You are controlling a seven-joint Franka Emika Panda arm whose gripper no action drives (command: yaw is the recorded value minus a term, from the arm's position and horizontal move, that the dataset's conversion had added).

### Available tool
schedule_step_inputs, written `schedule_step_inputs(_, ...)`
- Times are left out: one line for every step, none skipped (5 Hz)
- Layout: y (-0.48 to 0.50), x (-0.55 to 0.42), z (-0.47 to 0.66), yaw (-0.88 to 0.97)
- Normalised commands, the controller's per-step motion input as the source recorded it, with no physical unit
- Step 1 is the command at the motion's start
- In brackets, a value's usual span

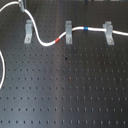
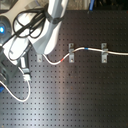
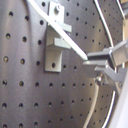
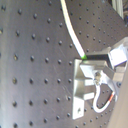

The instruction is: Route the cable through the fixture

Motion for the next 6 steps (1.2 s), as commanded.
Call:
schedule_step_inputs(-0.081,0.108,0.00,-0.39)
schedule_step_inputs(0.037,0.022,0.00,-0.59)
schedule_step_inputs(0.227,-0.002,0.01,-0.67)
schedule_step_inputs(0.401,0.057,0.17,-0.69)
schedule_step_inputs(0.259,-0.122,0.16,-0.79)
schedule_step_inputs(0.120,-0.191,0.17,-0.87)
